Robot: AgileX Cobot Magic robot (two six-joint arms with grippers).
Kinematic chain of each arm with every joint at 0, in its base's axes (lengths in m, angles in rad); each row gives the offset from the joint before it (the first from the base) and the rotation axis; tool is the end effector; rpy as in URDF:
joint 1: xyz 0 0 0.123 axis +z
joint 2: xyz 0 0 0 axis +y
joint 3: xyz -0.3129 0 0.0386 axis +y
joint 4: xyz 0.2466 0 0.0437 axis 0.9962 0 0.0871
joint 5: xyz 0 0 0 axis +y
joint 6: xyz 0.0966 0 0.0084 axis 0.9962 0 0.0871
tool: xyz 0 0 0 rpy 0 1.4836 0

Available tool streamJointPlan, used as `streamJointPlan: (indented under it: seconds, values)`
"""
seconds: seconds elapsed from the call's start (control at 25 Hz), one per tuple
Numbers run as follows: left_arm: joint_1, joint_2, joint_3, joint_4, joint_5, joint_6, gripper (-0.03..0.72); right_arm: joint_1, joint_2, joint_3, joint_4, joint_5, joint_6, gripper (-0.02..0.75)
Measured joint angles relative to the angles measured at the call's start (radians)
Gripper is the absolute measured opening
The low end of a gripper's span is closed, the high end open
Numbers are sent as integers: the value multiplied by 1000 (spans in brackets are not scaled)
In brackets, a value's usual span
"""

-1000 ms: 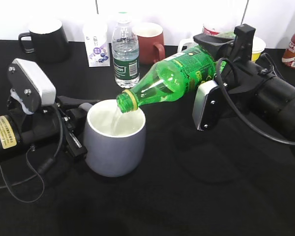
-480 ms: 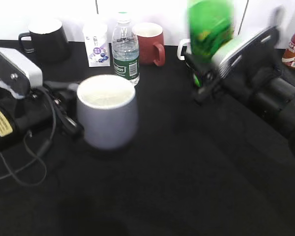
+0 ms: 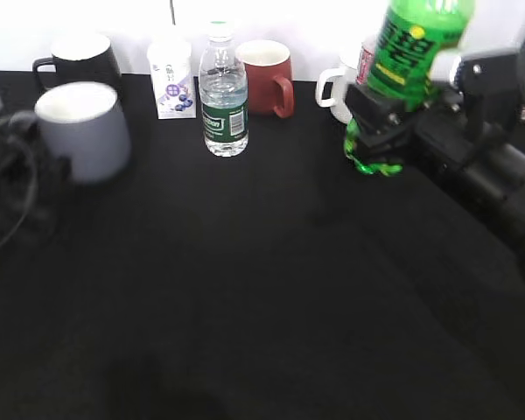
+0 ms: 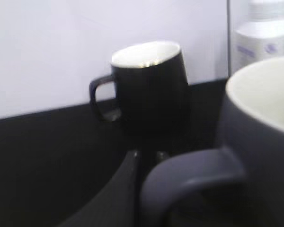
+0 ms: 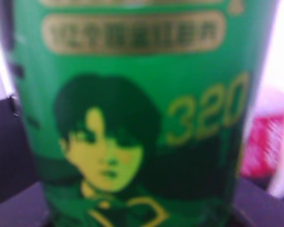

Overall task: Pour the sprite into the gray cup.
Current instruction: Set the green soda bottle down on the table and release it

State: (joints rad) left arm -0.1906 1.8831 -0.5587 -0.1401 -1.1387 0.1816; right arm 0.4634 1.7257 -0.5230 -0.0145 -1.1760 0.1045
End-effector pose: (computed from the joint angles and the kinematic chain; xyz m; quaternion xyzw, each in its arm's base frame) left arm 0.3274 -0.0507 0.1705 0.0735 0.7384 0.0244 0.6699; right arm 0.2791 0.1409 0.2177 -0.1290 0.6732 0.2064 0.6983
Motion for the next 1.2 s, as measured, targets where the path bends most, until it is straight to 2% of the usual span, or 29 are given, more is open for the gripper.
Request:
streamJointPlan:
  seconds: [0.12, 0.24, 0.36, 0.44, 0.6, 0.68, 0.76, 0.88, 0.92, 1.0, 1.12, 1.2]
  values:
    - [19, 138, -148, 12, 5, 0, 60, 0, 0, 55, 102, -1, -31, 405]
    - [40, 217, -239, 19, 17, -4, 60, -10, 0, 75, 218, -1, -93, 405]
    - [44, 253, -301, 53, 30, -6, 60, -38, 0, 75, 256, -1, -104, 405]
    - [44, 258, -305, 56, 32, -8, 62, -41, 0, 75, 259, -1, -118, 405]
    - [32, 257, -306, 42, 54, -16, 181, -41, 0, 75, 260, -1, -131, 405]
    - [13, 253, -293, -15, 46, -18, 223, -41, 0, 75, 265, -1, -132, 405]
    - [-2, 235, -227, -46, 6, -19, 264, -41, 0, 75, 265, -1, -135, 405]
    - [-11, 152, -91, -46, -30, -19, 271, -46, 0, 75, 312, -1, -167, 405]
    - [-20, 103, -36, -47, -30, -19, 272, -71, 0, 75, 329, -1, -174, 405]
    - [-68, -1, 58, -48, -30, -19, 272, -185, 0, 70, 305, -1, -179, 405]
    - [-145, -142, 146, -47, 9, -19, 272, -401, 0, 9, 189, 67, -167, 405]
    - [-189, -226, 156, -47, 90, -19, 272, -503, 32, -65, 87, 102, -126, 405]
